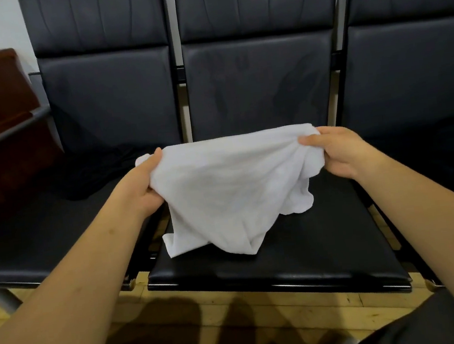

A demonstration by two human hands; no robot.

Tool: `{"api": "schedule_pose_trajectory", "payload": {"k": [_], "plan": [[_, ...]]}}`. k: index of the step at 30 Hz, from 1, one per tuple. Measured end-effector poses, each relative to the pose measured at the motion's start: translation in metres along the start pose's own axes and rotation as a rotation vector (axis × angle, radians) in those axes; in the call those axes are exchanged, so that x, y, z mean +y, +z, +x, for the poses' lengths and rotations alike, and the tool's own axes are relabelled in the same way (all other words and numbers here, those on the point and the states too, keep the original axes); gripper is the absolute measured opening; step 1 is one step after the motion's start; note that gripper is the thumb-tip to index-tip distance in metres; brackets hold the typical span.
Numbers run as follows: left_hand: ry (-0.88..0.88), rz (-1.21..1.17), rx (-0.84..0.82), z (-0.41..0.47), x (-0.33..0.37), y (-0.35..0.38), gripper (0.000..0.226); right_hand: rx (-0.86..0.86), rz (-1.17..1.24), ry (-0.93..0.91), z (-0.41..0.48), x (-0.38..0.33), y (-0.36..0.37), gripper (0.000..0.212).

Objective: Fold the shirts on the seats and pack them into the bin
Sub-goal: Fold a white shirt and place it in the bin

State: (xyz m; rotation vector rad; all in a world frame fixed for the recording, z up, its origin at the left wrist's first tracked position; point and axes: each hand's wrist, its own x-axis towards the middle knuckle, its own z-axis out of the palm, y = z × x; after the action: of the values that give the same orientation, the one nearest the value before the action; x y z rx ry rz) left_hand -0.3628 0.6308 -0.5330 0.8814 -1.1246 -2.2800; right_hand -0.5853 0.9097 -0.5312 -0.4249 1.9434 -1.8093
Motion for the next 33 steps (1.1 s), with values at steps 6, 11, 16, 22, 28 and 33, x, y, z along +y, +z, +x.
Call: {"api": "schedule_pose_trajectory", "payload": {"k": [6, 11, 16, 22, 28, 33], "plan": [[-0.23, 0.391, 0.098, 0.015, -0.03, -0.004, 0.02, 0.095, -0.888, 0.17, 0.018, 0.045, 0.021, 0.037], [-0.267, 0.527, 0.142, 0.032, -0.048, -0.015, 0.02, -0.065, -0.706, 0.423, 0.011, 0.079, 0.046, 0.051], [-0.222, 0.476, 0.101, 0.048, -0.055, -0.027, 0.039, -0.039, -0.941, 0.304, 0.024, 0.106, 0.048, 0.039], [-0.035, 0.118, 0.003, 0.057, -0.043, -0.026, 0.03, 0.135, -0.252, 0.11, 0.034, 0.089, 0.046, 0.015], [0.148, -0.042, -0.18, 0.034, 0.0, 0.01, 0.029, 0.109, 0.48, 0.196, 0.018, 0.025, 0.026, 0.029], [0.237, -0.014, -0.347, 0.001, 0.058, 0.058, 0.013, 0.166, 0.298, 0.013, 0.002, -0.076, 0.008, 0.018]]}}
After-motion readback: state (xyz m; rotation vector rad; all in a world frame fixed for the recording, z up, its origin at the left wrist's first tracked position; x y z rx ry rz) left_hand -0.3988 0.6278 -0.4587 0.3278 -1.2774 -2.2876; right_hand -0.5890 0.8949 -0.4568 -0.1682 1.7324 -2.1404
